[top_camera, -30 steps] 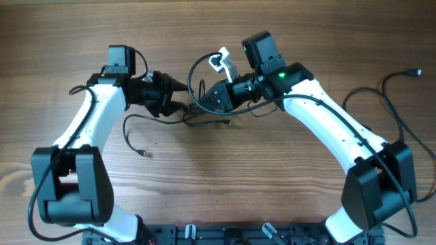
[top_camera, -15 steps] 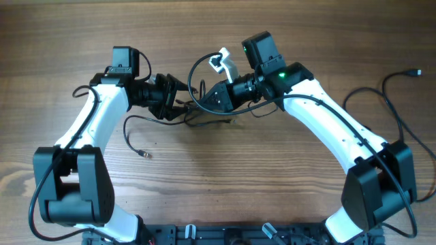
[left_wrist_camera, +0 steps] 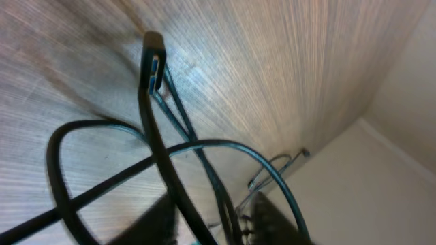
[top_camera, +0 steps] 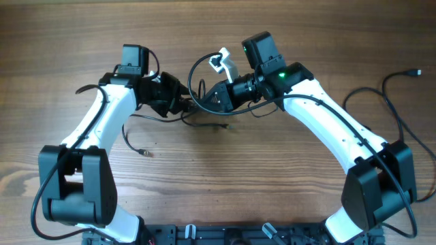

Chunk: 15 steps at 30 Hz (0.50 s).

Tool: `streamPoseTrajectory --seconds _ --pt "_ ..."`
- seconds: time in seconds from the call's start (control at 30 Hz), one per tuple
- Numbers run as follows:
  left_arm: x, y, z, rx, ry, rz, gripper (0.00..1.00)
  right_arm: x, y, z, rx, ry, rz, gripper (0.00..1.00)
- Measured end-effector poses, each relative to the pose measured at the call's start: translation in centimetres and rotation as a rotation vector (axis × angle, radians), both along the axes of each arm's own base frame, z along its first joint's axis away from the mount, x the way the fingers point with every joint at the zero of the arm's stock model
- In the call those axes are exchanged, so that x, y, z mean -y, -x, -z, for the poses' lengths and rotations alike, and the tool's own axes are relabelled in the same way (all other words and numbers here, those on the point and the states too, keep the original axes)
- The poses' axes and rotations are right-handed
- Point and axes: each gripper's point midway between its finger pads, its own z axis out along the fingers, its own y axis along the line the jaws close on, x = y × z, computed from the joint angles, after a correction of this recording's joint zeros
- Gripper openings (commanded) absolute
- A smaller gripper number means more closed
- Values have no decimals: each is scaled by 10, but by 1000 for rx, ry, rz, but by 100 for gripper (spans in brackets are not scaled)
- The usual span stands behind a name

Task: Untangle cables

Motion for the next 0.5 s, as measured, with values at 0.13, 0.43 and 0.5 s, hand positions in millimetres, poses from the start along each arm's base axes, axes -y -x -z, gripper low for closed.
streamPoseTrajectory --seconds 0.13,0.43,0.5 --pt "-7 -4 9 17 -99 -19 4 0 -1 0 6 3 4 4" --pt "-104 -23 26 24 -327 -224 4 46 -19 53 -81 362 284 4" --pt "-120 -22 27 14 -339 -253 4 62 -22 64 -74 454 339 4"
